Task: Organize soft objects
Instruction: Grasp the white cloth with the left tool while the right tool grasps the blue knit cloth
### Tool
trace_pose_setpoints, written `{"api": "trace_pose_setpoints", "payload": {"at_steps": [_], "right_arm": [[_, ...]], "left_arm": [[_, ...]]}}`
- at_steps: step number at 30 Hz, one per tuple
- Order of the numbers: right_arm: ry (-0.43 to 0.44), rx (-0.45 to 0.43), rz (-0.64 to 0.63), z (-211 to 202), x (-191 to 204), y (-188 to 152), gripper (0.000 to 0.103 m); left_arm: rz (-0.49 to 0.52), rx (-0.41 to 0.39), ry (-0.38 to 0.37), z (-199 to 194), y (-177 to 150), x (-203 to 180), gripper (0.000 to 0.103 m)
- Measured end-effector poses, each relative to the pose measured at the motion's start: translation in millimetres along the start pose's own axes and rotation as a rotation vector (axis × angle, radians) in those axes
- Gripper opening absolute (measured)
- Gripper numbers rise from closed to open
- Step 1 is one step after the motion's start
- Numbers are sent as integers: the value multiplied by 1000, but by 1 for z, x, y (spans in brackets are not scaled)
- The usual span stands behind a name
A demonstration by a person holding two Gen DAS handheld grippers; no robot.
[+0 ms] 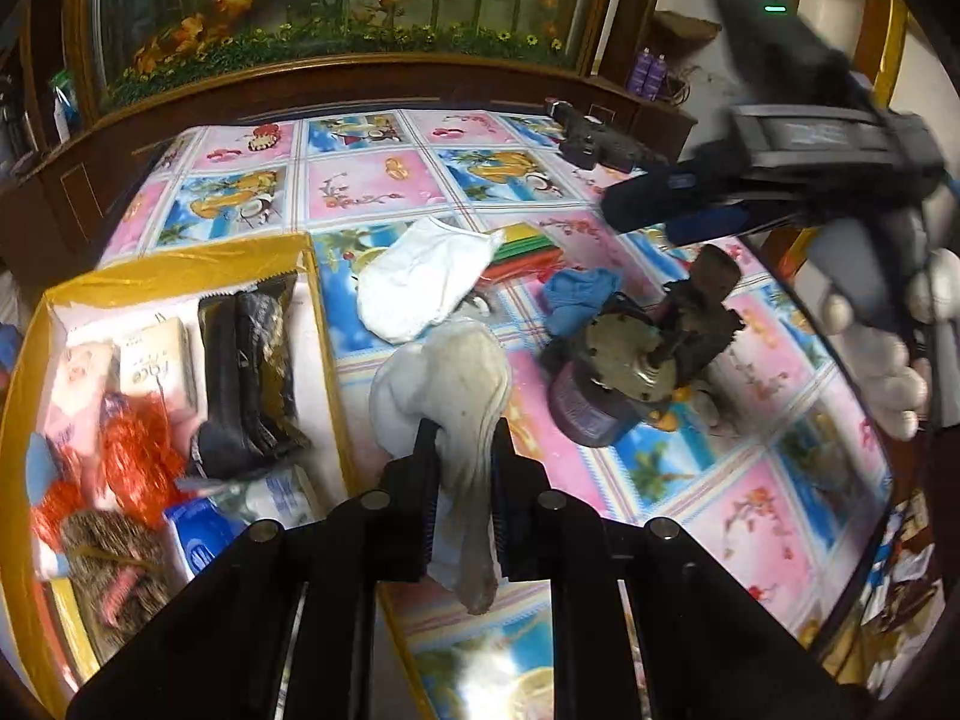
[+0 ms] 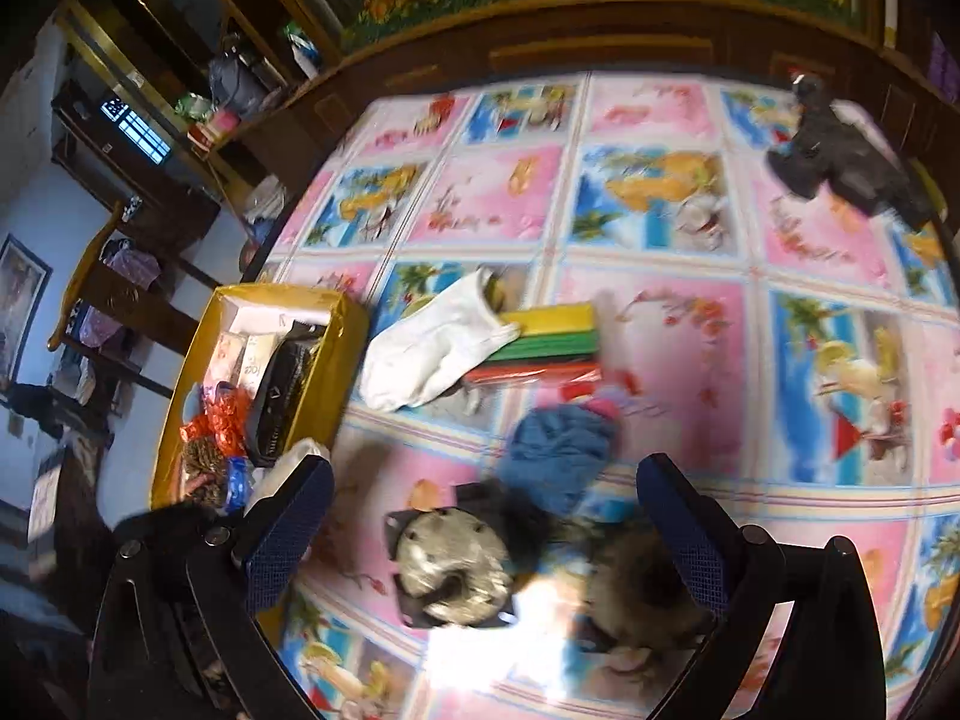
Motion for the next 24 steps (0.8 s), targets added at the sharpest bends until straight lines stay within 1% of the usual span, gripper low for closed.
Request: {"api": "trace_pose_setpoints", "payload": {"at_steps": [1,2,5,6,7,8,9,10,15,18,20,22,23,24], "right_arm": [[-13,37,9,11,2,4,101],[-56,75,4,22,3,7,101],[-238,170,-69,48,0,18,101],[-276,193,-75,54,-3,21,99],[-294,220,-72,60,-7,24,93],[-301,254,-62,67,-11,25,90],[-303,281,-50,74,-15,27,81],[-305,302,-46,80,-17,28,78],[-323,339,-75,99,-10,31,74],[-315,339,-72,105,-8,32,69],[-307,337,-66,109,-7,33,68],[-299,332,-56,110,-7,28,67],[-296,332,-51,112,-7,26,60],[-288,331,-44,113,-8,24,52]], "left_arm": [[-6,9,-12,0,-2,-2,12],[-7,20,-22,0,-5,-6,12],[-3,63,-46,6,-13,-18,12],[-2,81,-50,11,-15,-22,12],[2,96,-46,16,-17,-25,12],[4,113,-41,22,-19,-27,12],[1,131,-40,28,-21,-28,12],[-7,145,-48,34,-23,-29,12],[-7,160,-62,44,-29,-38,13],[-14,156,-64,46,-29,-39,14],[-20,155,-67,47,-30,-40,15],[-21,152,-69,49,-29,-40,18],[-21,150,-70,49,-29,-41,20],[-18,150,-76,50,-28,-42,26]]}}
Point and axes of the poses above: each gripper's, at about its wrist camera, not at the fingertips, and z roughly the way its jaws point, x to its left, y to its top, the point moved 4 cm from there along z, roughly the way its jaws point, and after that the axes turned 7 degrees about y, right-handed, at the moved point
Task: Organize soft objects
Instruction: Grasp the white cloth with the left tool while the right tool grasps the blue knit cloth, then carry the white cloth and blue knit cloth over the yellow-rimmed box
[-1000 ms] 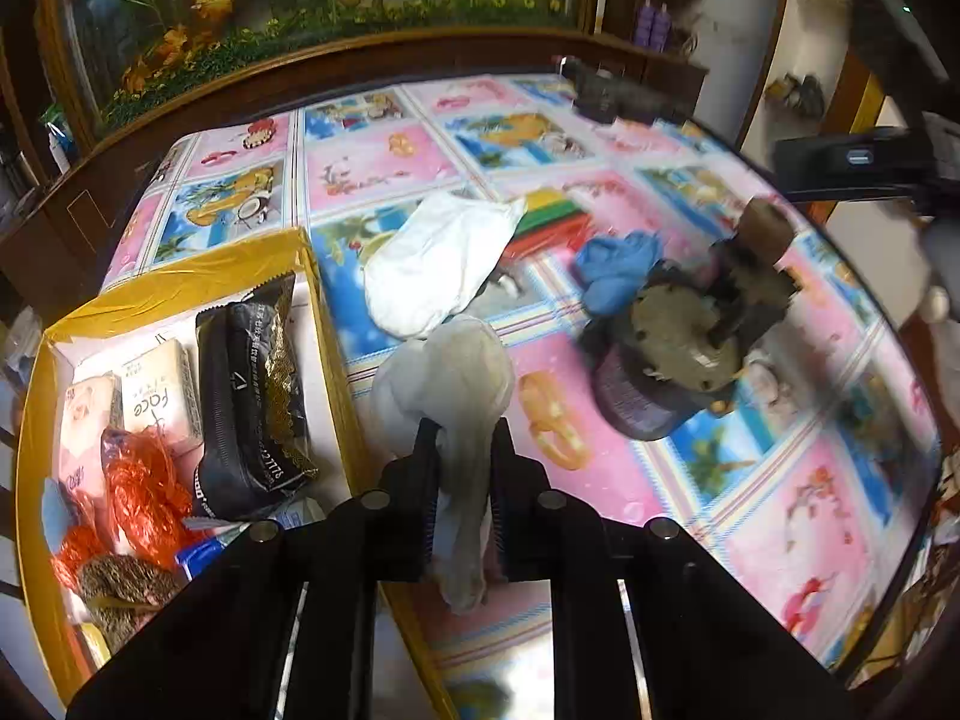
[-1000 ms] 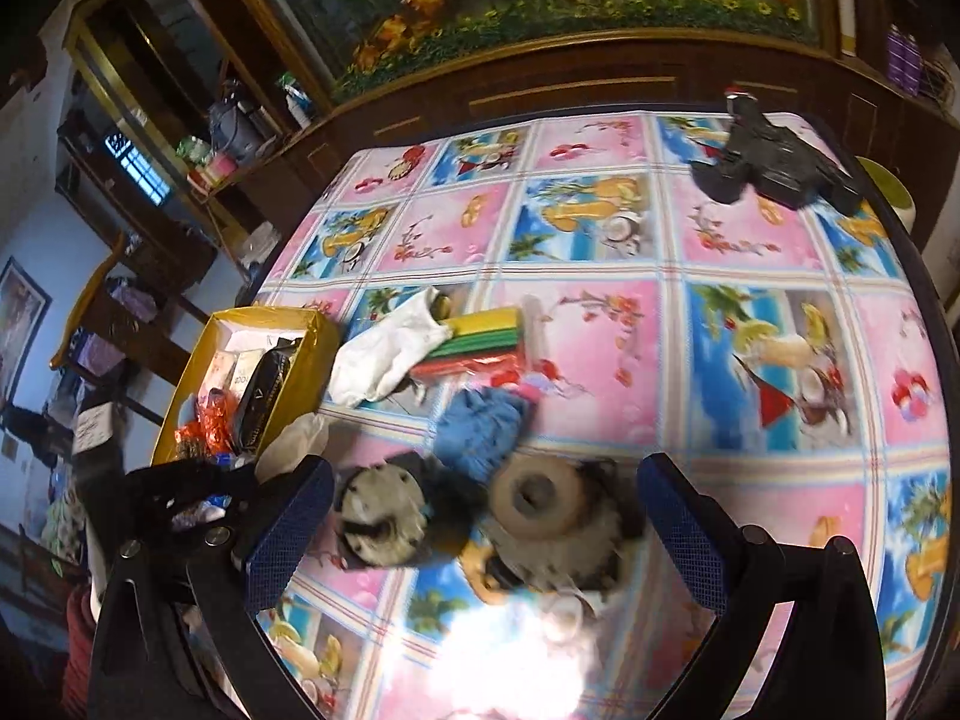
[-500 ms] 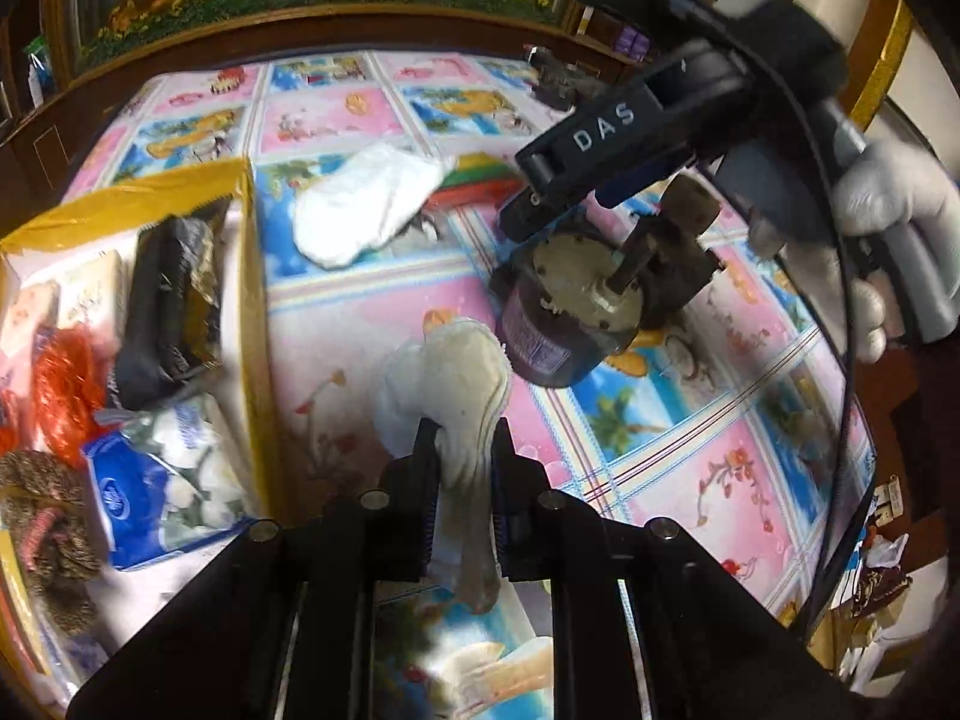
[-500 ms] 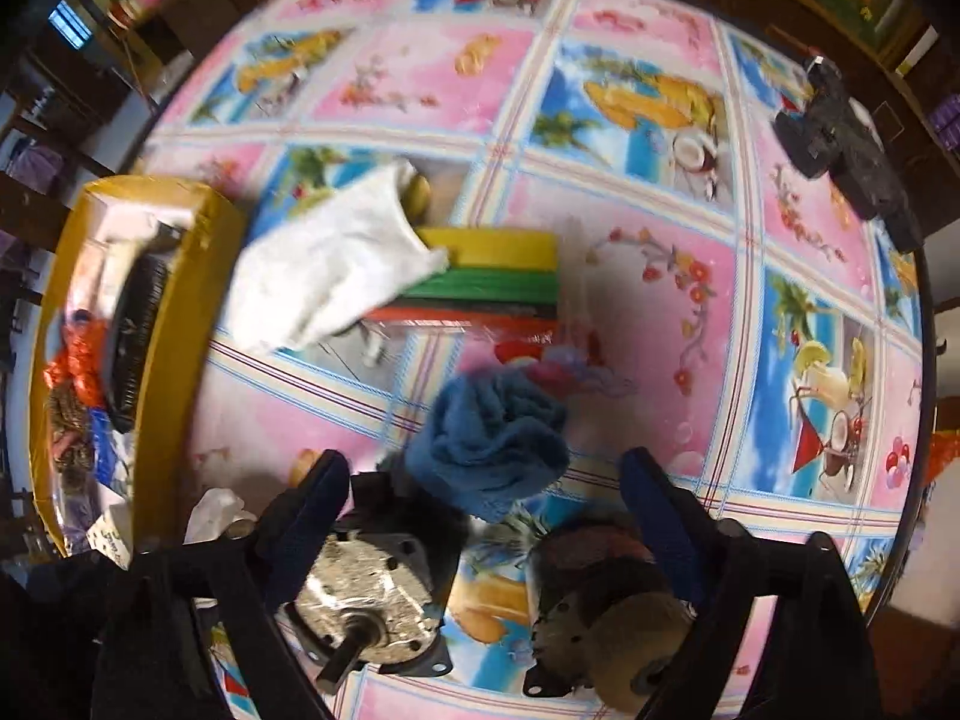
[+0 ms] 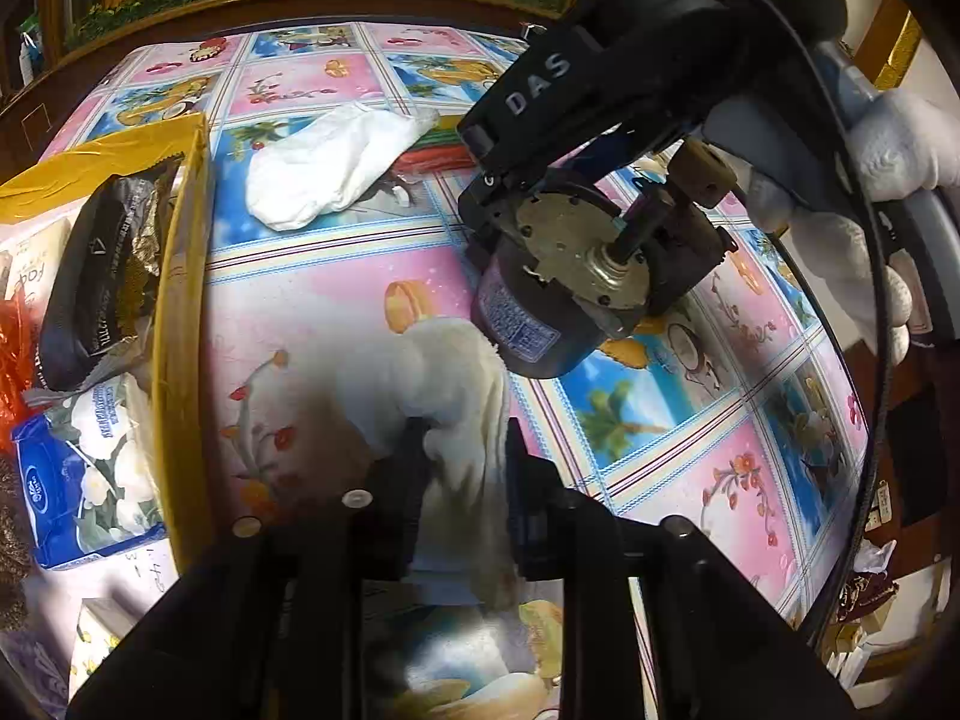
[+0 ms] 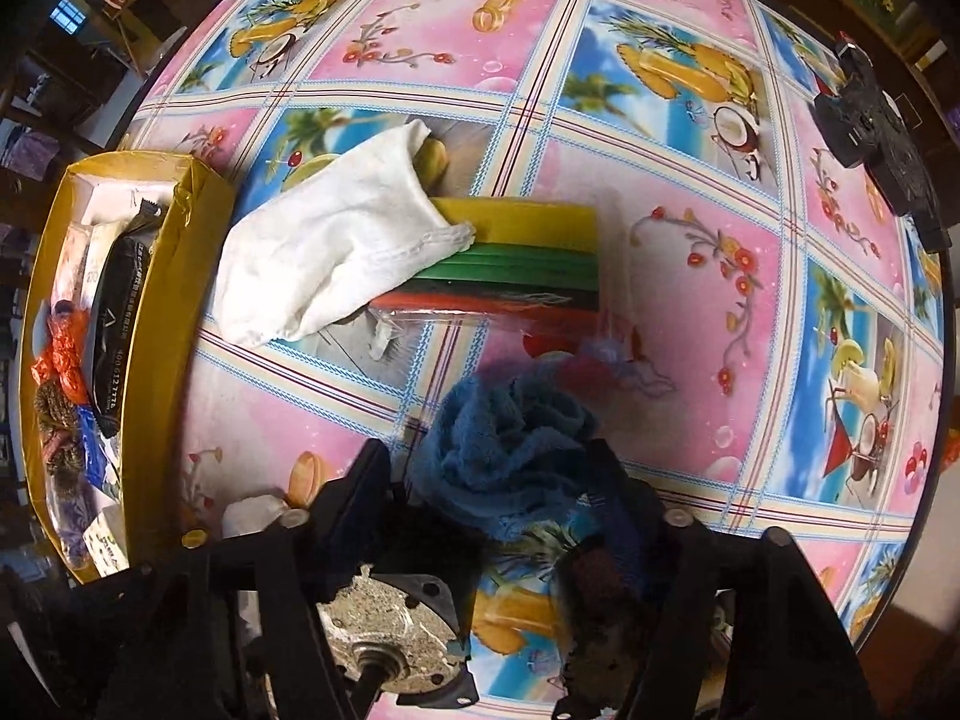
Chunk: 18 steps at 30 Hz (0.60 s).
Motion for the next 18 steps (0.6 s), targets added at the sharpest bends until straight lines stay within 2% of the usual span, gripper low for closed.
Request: {"api": "trace_pose_setpoints", "payload": {"at_steps": [1,3,5,6,7,13,18], "right_arm": [[14,1,4,3,1,0,45],[-8,-19,-18,2,5,-2,41],[-26,-49,-30,-5,9,-6,40],[-28,-72,-34,-10,11,-7,40],[-30,-102,-38,-18,13,-8,40],[-2,-232,-41,-70,19,-28,40],[29,-296,-62,-102,32,-66,40]], "left_arm": [[7,1,-8,0,0,-3,33],[36,-1,9,1,0,-8,35],[63,-12,42,-1,-1,-12,28],[65,-17,44,-3,-1,-12,15],[55,-21,35,-5,-2,-11,13],[-24,-118,12,-42,-6,-1,12],[-69,-207,-6,-87,-19,2,12]]}}
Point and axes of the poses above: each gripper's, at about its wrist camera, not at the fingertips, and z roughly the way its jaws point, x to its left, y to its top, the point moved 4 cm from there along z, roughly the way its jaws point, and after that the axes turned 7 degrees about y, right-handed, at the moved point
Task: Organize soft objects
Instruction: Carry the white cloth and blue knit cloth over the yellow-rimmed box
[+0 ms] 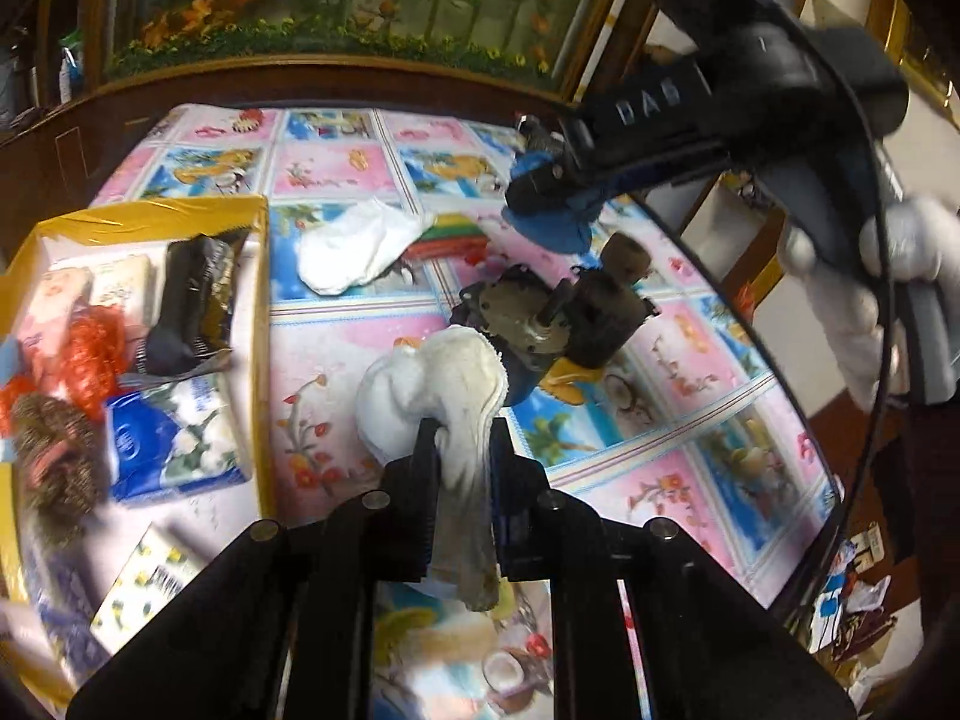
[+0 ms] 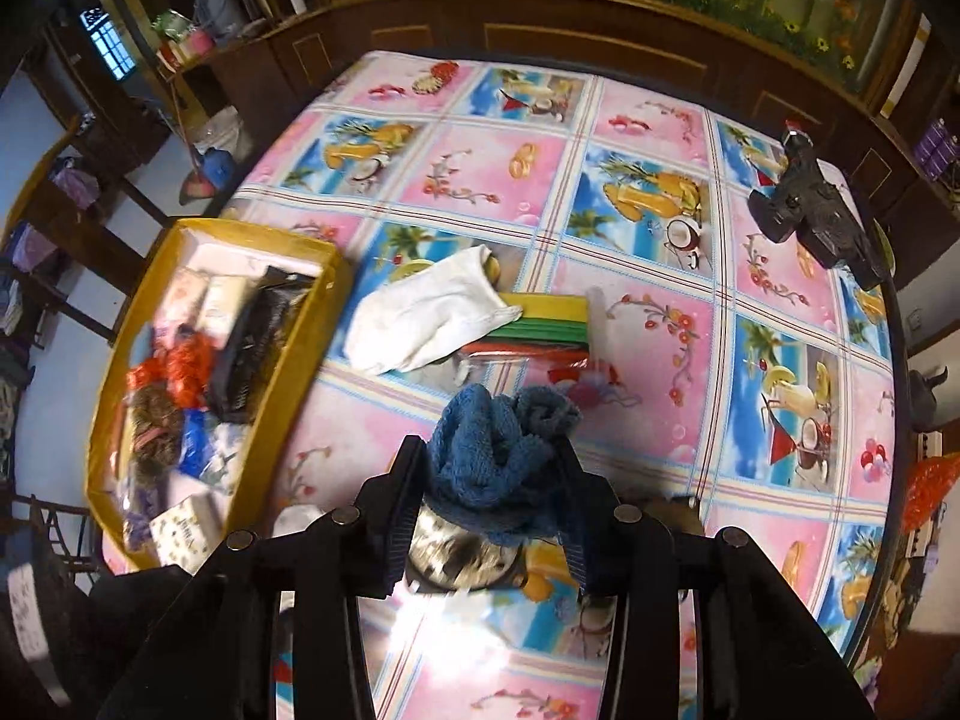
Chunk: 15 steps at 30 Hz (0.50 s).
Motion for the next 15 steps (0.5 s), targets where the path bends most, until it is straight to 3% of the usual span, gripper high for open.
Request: {"api": "trace_pose_setpoints", "payload": {"at_steps": [9,15], "right_arm": [[59,-124,-95,-70,47,-80,40],[-70,-223,-219,-83,91,-135,40]], "left_arm": [[-91,-151,56,-83,-26,22,12],[-166,-201,136,-111,-45,54,12]]}}
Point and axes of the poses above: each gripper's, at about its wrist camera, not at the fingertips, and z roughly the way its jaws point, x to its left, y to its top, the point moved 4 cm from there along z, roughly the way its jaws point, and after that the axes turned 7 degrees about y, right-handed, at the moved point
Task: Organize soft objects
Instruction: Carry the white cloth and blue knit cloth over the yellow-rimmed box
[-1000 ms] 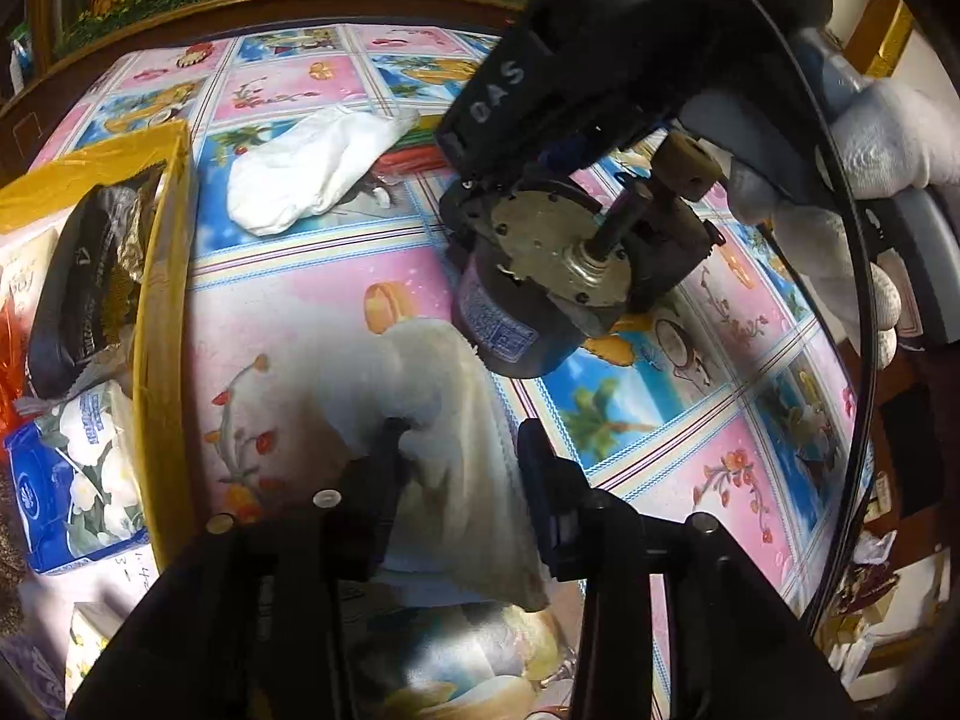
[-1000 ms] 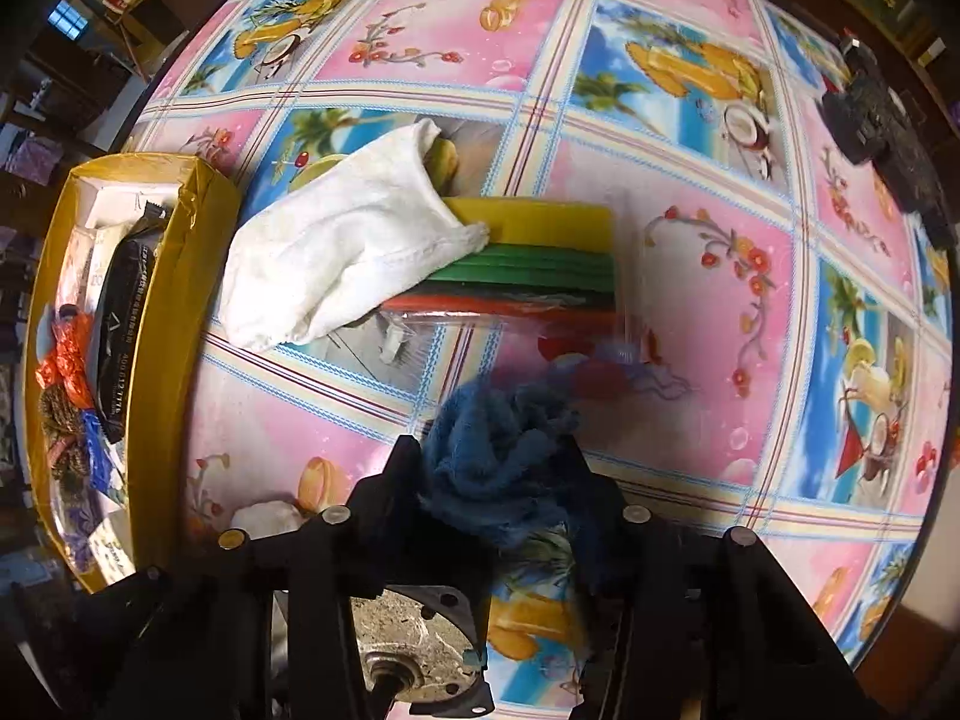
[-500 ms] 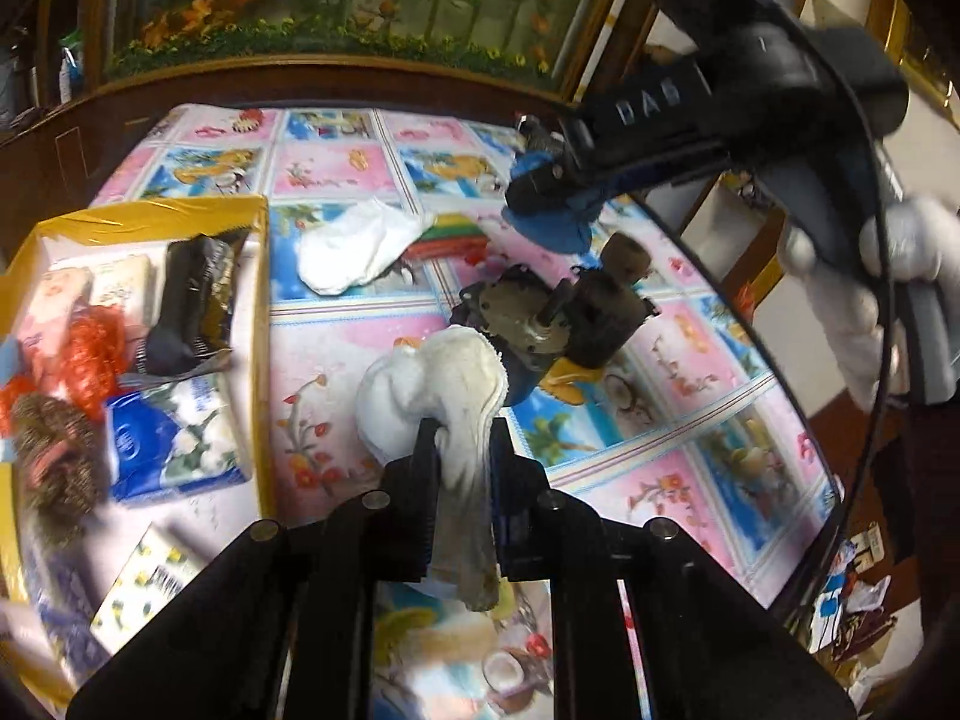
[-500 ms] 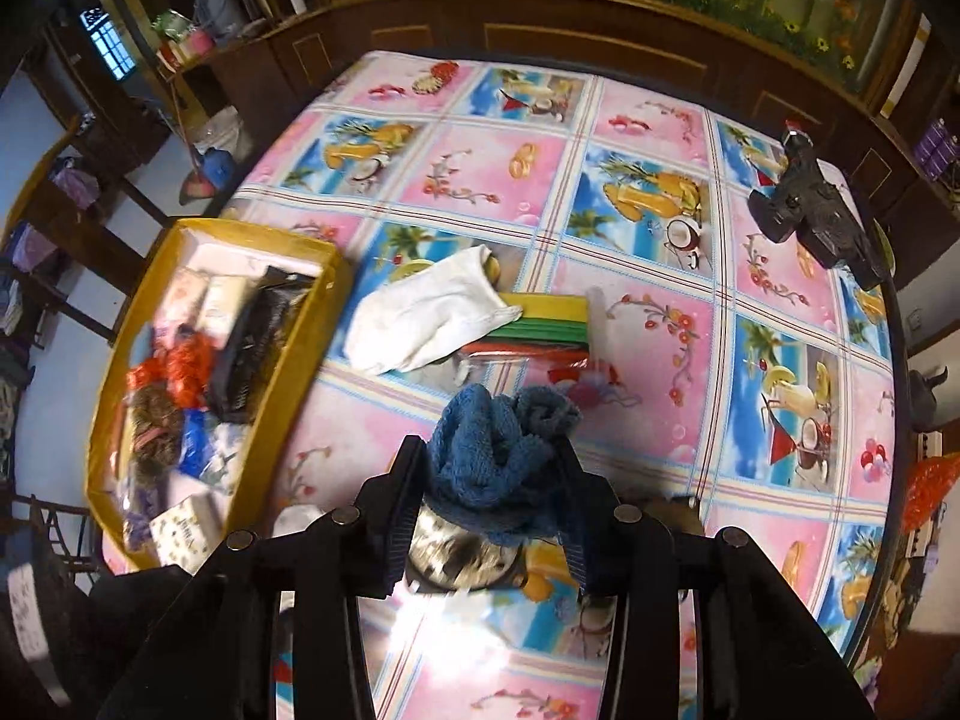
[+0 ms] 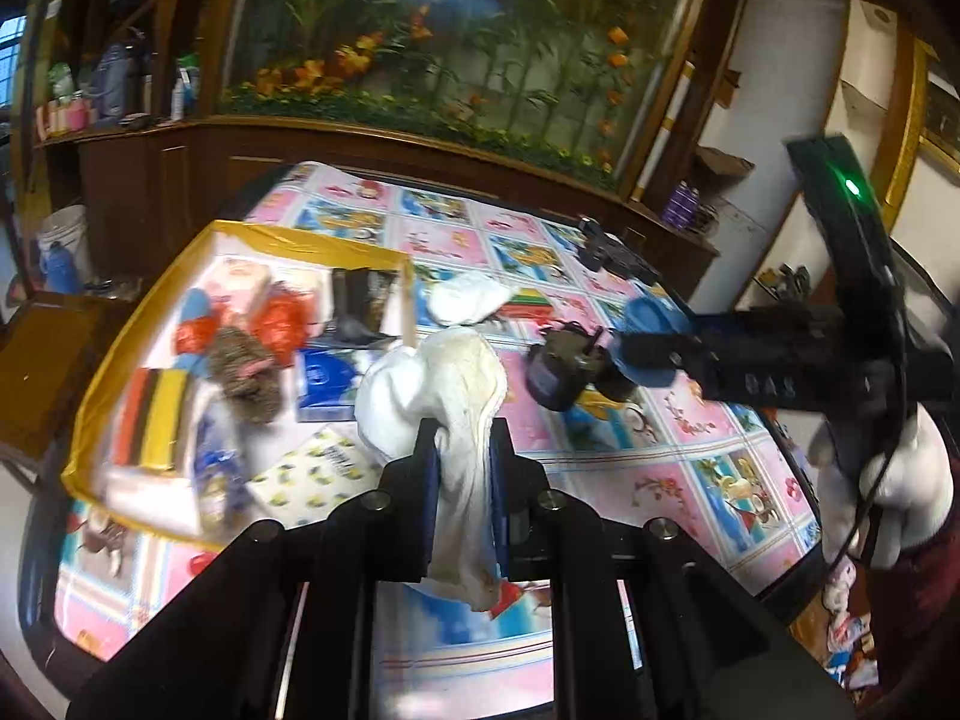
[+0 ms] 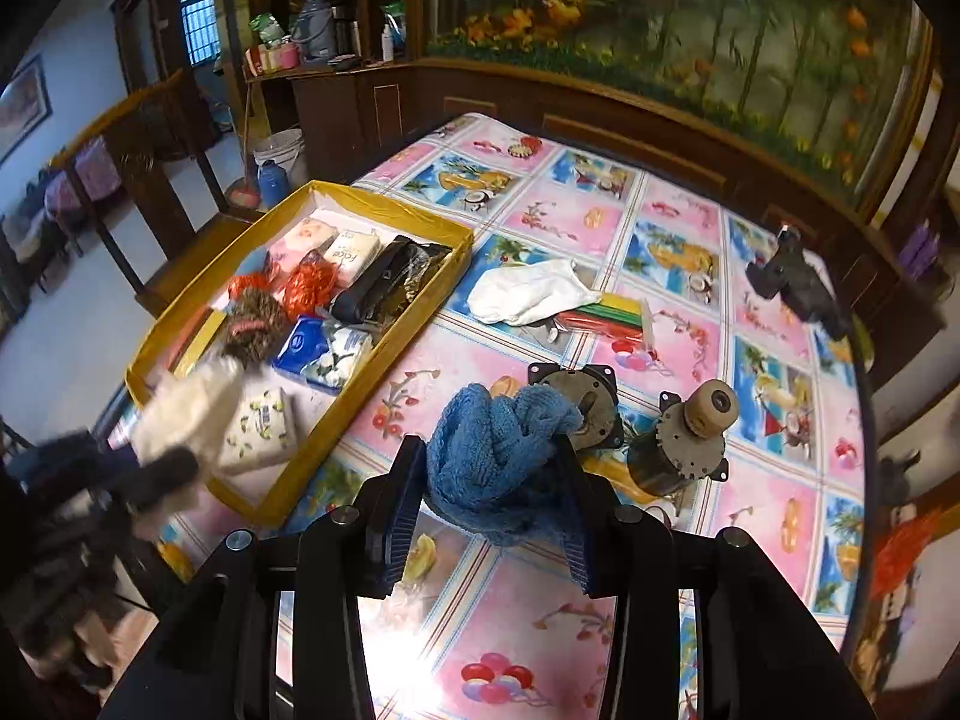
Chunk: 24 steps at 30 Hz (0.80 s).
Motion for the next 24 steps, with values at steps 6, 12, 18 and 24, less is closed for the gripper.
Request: {"api": "trace_pose_setpoints", "payload": {"at_steps": [6,12,18,24], "right_arm": [[-80,-50,-93,-13,45,-16,40],[-176,-120,-179,-22,76,-25,40],[-260,-210,-253,-30,105,-33,41],[-270,-244,-289,-23,119,-38,41]], "left_arm": [[-68,-35,44,-17,-7,31,12],[-99,-56,64,-26,-13,51,12],[-109,-70,69,-26,-13,59,12],[-113,-72,68,-27,-15,64,12]]}}
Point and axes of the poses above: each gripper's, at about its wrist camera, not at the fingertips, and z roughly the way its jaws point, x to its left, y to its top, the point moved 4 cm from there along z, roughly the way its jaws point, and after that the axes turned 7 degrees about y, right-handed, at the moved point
